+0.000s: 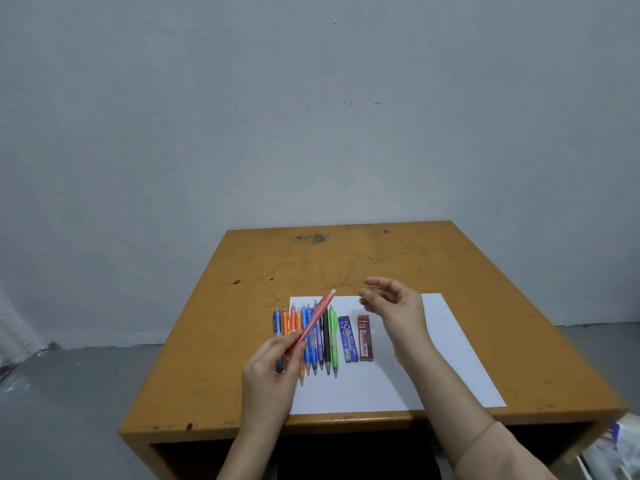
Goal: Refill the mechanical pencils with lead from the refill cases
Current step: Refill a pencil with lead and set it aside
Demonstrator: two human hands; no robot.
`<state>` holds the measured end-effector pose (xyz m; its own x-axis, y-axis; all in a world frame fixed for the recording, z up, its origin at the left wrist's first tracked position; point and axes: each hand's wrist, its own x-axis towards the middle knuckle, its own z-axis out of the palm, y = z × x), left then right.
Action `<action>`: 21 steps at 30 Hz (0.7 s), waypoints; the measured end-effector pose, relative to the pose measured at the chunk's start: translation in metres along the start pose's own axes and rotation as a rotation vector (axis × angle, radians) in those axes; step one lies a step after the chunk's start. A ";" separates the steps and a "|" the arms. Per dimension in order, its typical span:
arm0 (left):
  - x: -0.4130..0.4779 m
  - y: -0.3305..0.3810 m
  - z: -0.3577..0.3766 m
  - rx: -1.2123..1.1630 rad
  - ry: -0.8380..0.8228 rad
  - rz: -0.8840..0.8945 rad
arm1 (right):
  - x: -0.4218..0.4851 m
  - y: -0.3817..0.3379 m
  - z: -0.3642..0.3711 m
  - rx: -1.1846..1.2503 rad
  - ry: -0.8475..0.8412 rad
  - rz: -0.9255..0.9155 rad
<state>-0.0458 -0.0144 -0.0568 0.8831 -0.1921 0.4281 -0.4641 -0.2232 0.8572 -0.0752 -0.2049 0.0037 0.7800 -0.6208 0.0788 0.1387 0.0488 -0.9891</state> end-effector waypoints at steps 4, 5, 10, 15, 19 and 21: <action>0.000 -0.002 0.001 0.018 0.006 0.019 | 0.025 0.017 -0.018 -0.255 0.085 0.029; 0.000 -0.002 0.001 0.020 0.009 0.024 | 0.031 0.021 -0.022 -0.336 0.087 0.036; 0.000 0.000 0.001 0.004 0.016 0.030 | 0.042 0.036 -0.028 -0.623 0.076 0.074; -0.001 -0.001 0.001 0.004 0.004 0.022 | 0.043 0.050 -0.019 -0.769 0.106 0.024; -0.001 -0.002 0.002 0.030 0.004 0.021 | 0.040 0.054 -0.017 -0.892 0.113 -0.013; -0.001 -0.002 0.002 0.041 0.007 0.015 | 0.041 0.054 -0.017 -0.895 0.111 -0.013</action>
<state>-0.0454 -0.0152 -0.0595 0.8765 -0.1892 0.4427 -0.4794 -0.2593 0.8384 -0.0462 -0.2408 -0.0484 0.7118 -0.6913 0.1244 -0.4161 -0.5576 -0.7183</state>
